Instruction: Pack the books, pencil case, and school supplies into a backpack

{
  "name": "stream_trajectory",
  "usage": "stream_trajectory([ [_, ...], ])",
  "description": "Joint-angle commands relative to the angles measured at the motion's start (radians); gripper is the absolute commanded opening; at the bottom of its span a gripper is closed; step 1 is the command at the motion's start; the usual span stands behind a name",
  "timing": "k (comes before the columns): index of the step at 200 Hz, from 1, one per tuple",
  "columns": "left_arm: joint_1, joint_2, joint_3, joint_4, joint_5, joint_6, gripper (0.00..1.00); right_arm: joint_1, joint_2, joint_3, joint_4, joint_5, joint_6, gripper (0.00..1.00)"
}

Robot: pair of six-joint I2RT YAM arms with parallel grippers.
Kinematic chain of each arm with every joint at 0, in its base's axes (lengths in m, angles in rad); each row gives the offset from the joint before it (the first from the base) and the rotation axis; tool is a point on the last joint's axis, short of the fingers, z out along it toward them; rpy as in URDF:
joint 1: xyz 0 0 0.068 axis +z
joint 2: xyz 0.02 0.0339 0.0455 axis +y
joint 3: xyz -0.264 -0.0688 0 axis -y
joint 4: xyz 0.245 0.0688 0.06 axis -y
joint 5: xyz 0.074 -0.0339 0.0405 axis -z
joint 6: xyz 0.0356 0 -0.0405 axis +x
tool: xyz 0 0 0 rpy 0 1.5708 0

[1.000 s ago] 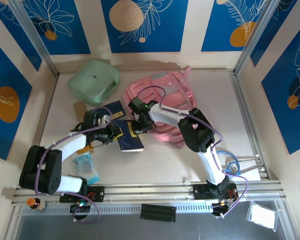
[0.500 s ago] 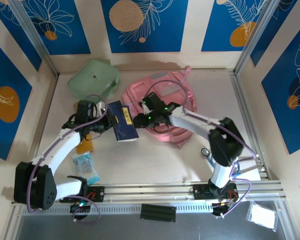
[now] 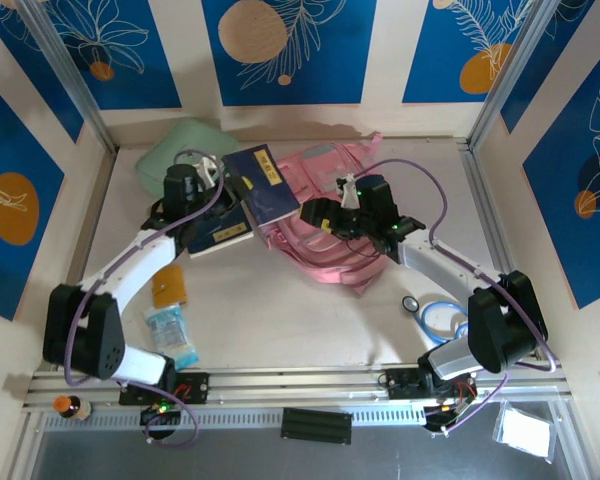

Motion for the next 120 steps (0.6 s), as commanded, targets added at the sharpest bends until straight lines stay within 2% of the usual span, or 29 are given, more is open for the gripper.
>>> stream_trajectory([
  [1,-0.047,0.058,0.059,0.247,-0.049,-0.135,0.00,-0.049,-0.005,-0.074,0.256,-0.174,0.241,0.87],
  [21,-0.074,0.102,0.067,0.316,-0.075,-0.191,0.00,-0.076,0.029,-0.118,0.427,-0.210,0.394,0.88],
  [55,-0.114,0.134,0.056,0.389,-0.120,-0.275,0.00,-0.085,0.098,-0.139,0.604,-0.203,0.564,0.89],
  [103,-0.159,0.136,0.028,0.448,-0.171,-0.380,0.00,-0.081,0.199,-0.098,0.744,-0.174,0.682,0.88],
  [120,-0.167,0.131,0.021,0.448,-0.179,-0.396,0.00,-0.077,0.209,-0.076,0.747,-0.158,0.686,0.84],
])
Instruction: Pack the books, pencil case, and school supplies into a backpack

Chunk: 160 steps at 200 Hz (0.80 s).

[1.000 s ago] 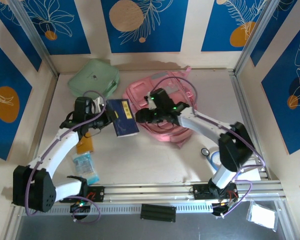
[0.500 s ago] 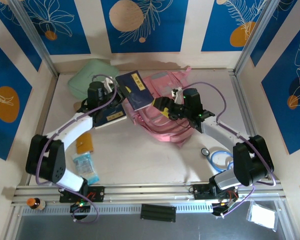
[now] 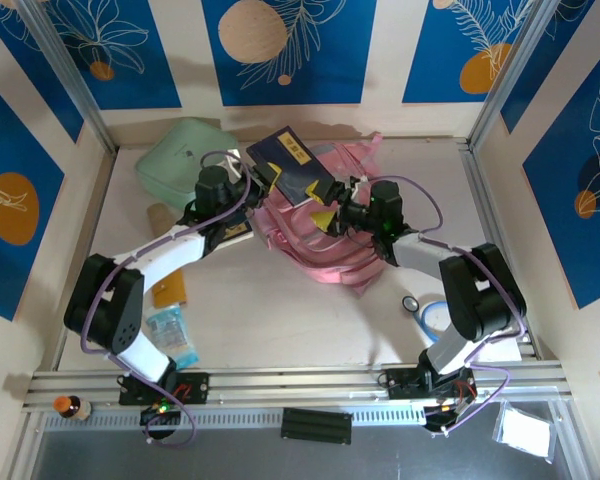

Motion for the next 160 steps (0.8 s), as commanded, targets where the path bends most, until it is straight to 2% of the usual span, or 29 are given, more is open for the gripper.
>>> stream_trajectory([
  [1,-0.016,-0.006,-0.001,0.098,-0.035,-0.060,0.00,0.006,0.013,0.046,0.086,0.012,0.062,0.83],
  [41,-0.020,-0.016,-0.022,0.109,-0.053,-0.089,0.00,0.028,0.032,0.073,0.108,0.064,0.063,0.64],
  [123,-0.019,-0.039,-0.061,0.093,-0.075,-0.089,0.00,0.035,0.050,0.064,0.145,0.107,0.085,0.42],
  [160,-0.019,-0.062,-0.084,0.055,-0.082,-0.054,0.02,0.027,0.041,0.057,0.129,0.103,0.056,0.21],
])
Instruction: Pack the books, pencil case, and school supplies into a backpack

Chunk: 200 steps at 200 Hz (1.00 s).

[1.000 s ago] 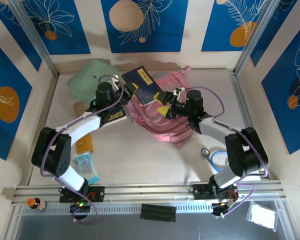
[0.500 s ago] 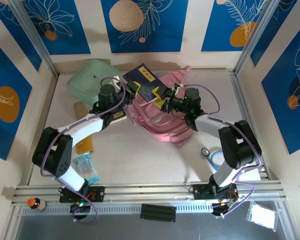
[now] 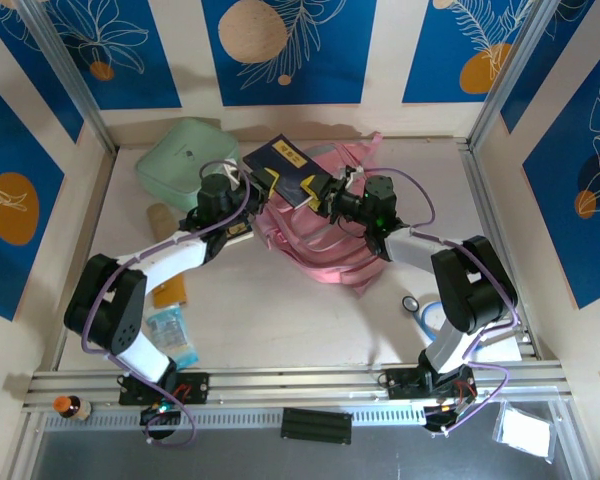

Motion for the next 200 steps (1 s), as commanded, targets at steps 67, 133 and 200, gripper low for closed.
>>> stream_trajectory([
  [67,-0.060,-0.133,0.199,-0.649,-0.031,0.538,0.56,-0.068,-0.184,-0.031,-0.317,0.054,-0.326,0.00],
  [133,-0.240,0.009,0.392,-0.946,-0.186,0.970,0.97,-0.246,-0.458,-0.046,-0.797,0.179,-0.692,0.00],
  [200,-0.400,0.358,0.776,-1.246,-0.332,1.311,1.00,-0.410,-0.647,-0.043,-1.085,0.379,-0.783,0.00],
])
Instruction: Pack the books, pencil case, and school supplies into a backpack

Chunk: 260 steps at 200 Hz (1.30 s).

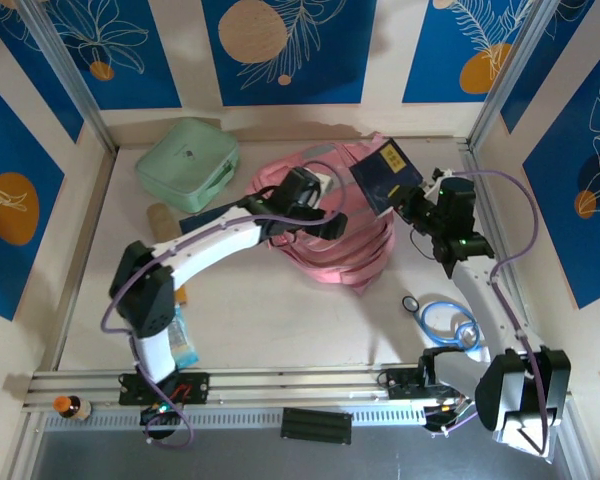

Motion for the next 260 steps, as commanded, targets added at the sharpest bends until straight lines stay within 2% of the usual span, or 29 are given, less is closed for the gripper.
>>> stream_trajectory([
  [1,-0.039,0.097,0.133,-0.176,-0.090,0.177,1.00,-0.043,-0.050,-0.006,-0.120,0.084,-0.061,0.00],
  [25,-0.069,0.204,0.256,-0.266,-0.132,0.235,0.97,-0.064,-0.081,0.000,-0.176,0.134,-0.096,0.00],
  [41,-0.075,0.266,0.337,-0.322,-0.145,0.249,0.92,-0.064,-0.098,0.003,-0.214,0.190,-0.102,0.00],
  [83,-0.080,0.381,0.493,-0.435,-0.184,0.260,0.81,-0.061,-0.113,-0.005,-0.236,0.245,-0.099,0.00],
  [128,-0.079,0.442,0.537,-0.439,-0.135,0.269,0.74,-0.055,-0.111,-0.005,-0.234,0.257,-0.093,0.00],
  [154,-0.079,0.466,0.558,-0.429,-0.165,0.275,0.71,-0.051,-0.109,-0.007,-0.237,0.259,-0.090,0.00],
  [187,-0.080,0.492,0.580,-0.425,-0.211,0.272,0.59,-0.050,-0.108,-0.004,-0.244,0.264,-0.091,0.00],
  [207,-0.077,0.476,0.583,-0.418,-0.220,0.274,0.51,-0.051,-0.112,0.004,-0.255,0.277,-0.095,0.00],
  [231,-0.076,0.430,0.577,-0.398,-0.226,0.277,0.34,-0.051,-0.123,0.009,-0.269,0.293,-0.104,0.00],
  [249,-0.073,0.394,0.566,-0.381,-0.224,0.280,0.18,-0.054,-0.133,0.017,-0.281,0.300,-0.110,0.00],
  [260,-0.069,0.371,0.553,-0.364,-0.202,0.278,0.04,-0.055,-0.140,0.019,-0.284,0.298,-0.119,0.00],
])
